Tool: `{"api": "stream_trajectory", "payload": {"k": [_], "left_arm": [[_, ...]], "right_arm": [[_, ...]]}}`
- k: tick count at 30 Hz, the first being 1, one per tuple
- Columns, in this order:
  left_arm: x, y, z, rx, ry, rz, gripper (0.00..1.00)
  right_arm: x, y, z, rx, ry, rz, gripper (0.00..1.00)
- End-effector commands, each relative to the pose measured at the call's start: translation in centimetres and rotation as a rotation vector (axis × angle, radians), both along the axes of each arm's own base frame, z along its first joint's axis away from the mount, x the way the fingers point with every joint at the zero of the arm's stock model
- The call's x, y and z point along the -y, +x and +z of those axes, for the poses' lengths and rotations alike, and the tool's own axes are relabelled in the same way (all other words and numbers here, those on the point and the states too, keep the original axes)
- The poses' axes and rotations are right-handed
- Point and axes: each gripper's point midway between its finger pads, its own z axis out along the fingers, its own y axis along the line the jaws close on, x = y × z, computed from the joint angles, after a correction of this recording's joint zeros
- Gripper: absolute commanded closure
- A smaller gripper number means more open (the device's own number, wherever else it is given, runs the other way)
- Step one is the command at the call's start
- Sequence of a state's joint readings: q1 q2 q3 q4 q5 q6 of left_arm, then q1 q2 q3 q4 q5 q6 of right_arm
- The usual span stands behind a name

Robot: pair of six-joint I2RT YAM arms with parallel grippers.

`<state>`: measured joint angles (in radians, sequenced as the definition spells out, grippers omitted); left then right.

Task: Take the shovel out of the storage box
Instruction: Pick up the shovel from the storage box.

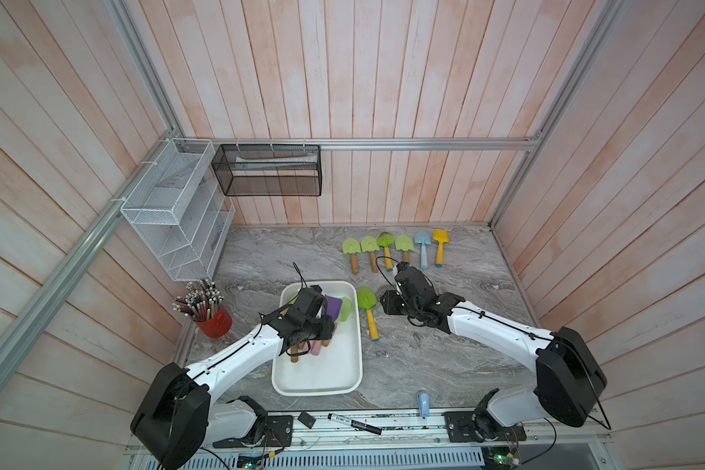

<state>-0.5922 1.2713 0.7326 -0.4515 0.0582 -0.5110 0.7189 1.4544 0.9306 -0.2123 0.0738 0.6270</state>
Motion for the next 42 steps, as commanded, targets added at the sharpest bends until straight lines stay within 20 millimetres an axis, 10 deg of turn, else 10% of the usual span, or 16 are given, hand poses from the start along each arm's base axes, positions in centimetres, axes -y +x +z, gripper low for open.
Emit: {"api": "stream_trajectory", "payload": {"k": [1,42], "left_arm": [[-1.5,0.3,-0.5,-0.005,0.101,0.036,0.58],[-0.2,-3.7,-5.7,-0.149,0.207,-0.044,0.63]], "right_arm": [[0.9,-0.1,-0.5,0.006,-0.019,-0.014,0.59],[1.9,-1.7,-3.3,-0.035,0.029,-0.002,0.59]]}}
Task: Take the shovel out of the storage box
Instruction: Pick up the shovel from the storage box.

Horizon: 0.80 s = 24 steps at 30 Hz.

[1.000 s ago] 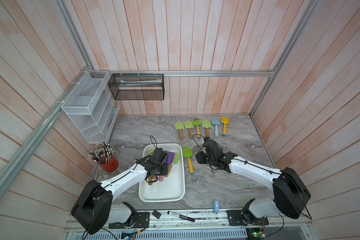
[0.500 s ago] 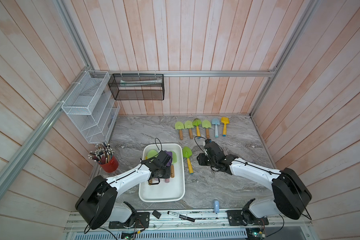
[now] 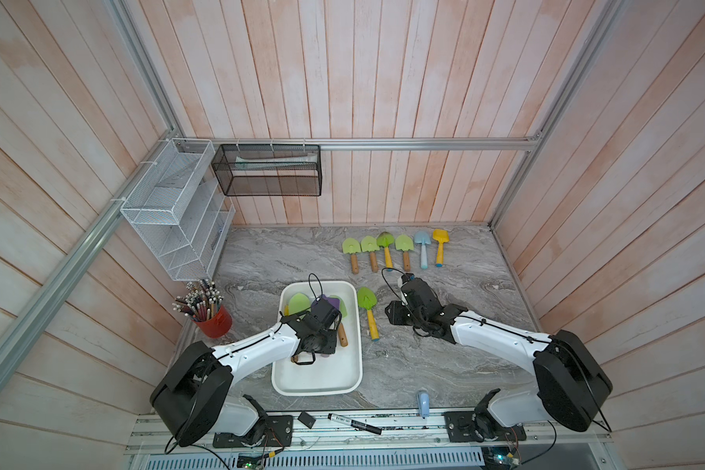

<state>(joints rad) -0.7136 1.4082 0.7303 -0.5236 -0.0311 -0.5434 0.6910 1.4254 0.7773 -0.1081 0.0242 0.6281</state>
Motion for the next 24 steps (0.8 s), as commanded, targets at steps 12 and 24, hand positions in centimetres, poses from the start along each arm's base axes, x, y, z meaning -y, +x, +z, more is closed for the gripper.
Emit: {"api": "stream_trajectory", "payload": {"k": [12,24], "left_arm": [[-0.9,-1.8,-2.5,-0.027,0.162,-0.015,0.63],[-0.3,-1.1,-0.4,0.012,0.149,-0.014,0.85]], "right_arm": [[0.2,-0.2,-0.1,0.002,0.021,-0.003,0.59],[0.4,-0.2,0.2,0.012,0.028,-0.008,0.59]]}}
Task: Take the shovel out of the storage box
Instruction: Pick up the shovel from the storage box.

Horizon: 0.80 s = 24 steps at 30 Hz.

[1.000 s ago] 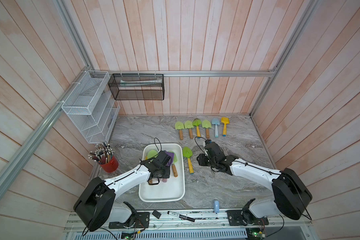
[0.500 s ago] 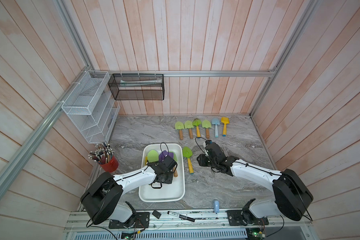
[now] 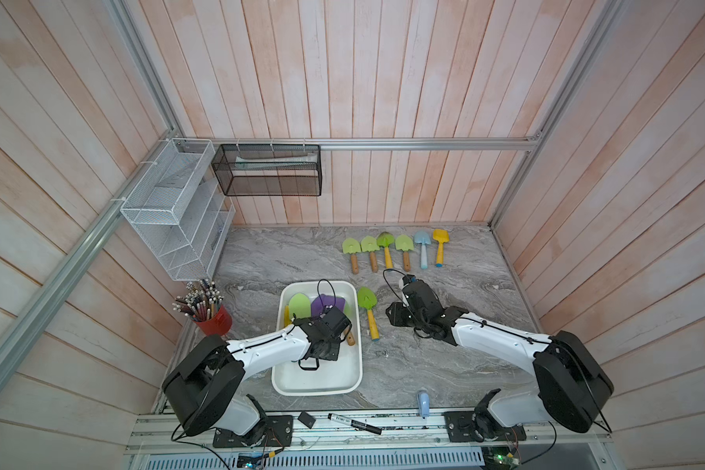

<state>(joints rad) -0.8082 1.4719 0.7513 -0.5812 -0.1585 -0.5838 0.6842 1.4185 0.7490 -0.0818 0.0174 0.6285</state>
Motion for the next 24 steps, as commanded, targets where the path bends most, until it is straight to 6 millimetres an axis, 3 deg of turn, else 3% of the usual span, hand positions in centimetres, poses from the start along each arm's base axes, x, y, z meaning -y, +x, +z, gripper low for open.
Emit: {"api": "stream_trajectory", "payload": {"k": [1,7,11,17,24], "left_arm": [[0.1,0.1,1.4,0.014,-0.002,0.006,0.85],[0.3,1.2,4.6,0.079,-0.035,0.022,0.88],[1.4,2.0,6.8,0.093,-0.152,0.023,0.88],[2.2,3.7,10.6,0.128,-0.462,0.05,0.88],[3.6,5.1,16.9,0.149,-0.906,0.027,0.88]], "right_arm": [[0.1,0.0,0.8,0.017,0.025,-0.007,0.59],[-0.2,0.3,2.2,0.051,0.048,0.005,0.59],[-0.9,0.4,3.7,0.081,0.086,0.027,0.59],[-2.1,0.2,6.9,0.139,0.192,0.071,0.58],[-5.3,-1.7,12.2,0.217,0.464,0.233,0.53]]}}
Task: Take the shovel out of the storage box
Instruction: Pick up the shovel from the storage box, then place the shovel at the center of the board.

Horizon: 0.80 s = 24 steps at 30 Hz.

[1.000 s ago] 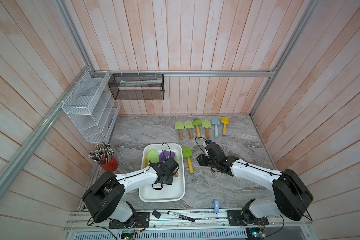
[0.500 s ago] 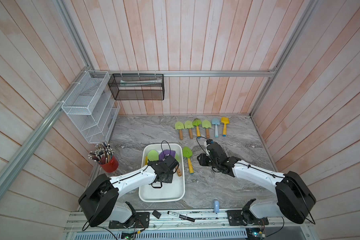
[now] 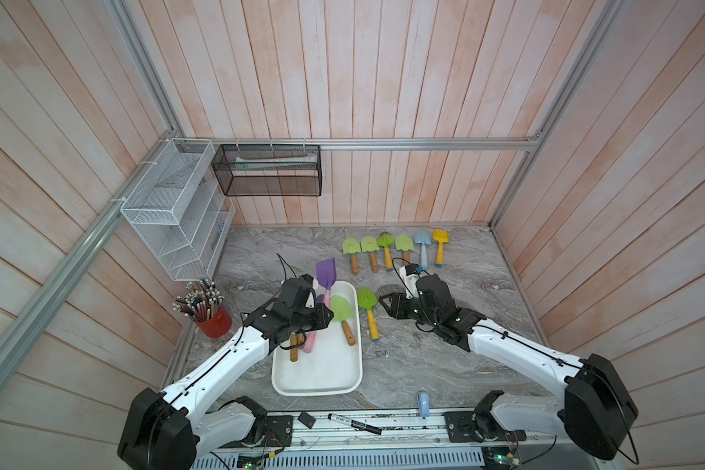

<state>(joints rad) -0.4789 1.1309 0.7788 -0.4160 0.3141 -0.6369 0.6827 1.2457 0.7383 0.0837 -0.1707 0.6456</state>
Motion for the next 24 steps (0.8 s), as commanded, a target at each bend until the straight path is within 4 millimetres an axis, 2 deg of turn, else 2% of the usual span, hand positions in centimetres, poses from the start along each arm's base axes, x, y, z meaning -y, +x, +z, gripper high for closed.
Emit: {"api": "stream_trajectory", "payload": {"k": [1,4,9,17,24], "left_arm": [[2.3,-0.2,4.0,0.043,-0.288,-0.106,0.88],[2.4,-0.2,5.3,0.043,-0.417,-0.125,0.88],[3.2,-0.8,7.1,0.046,-0.583,-0.18,0.88],[3.6,-1.7,9.0,0.077,-0.701,-0.233,0.88],[3.8,-2.2,9.6,0.087,-0.753,-0.257,0.88]], "right_arm": [[-2.2,-1.4,3.8,0.065,0.199,0.131,0.52],[-3.3,-2.2,5.6,0.076,0.3,0.197,0.48],[-5.1,-2.3,8.1,0.083,0.423,0.29,0.44],[-7.3,-1.4,9.3,0.042,0.544,0.375,0.42],[-8.8,-1.0,10.5,0.005,0.656,0.446,0.43]]}}
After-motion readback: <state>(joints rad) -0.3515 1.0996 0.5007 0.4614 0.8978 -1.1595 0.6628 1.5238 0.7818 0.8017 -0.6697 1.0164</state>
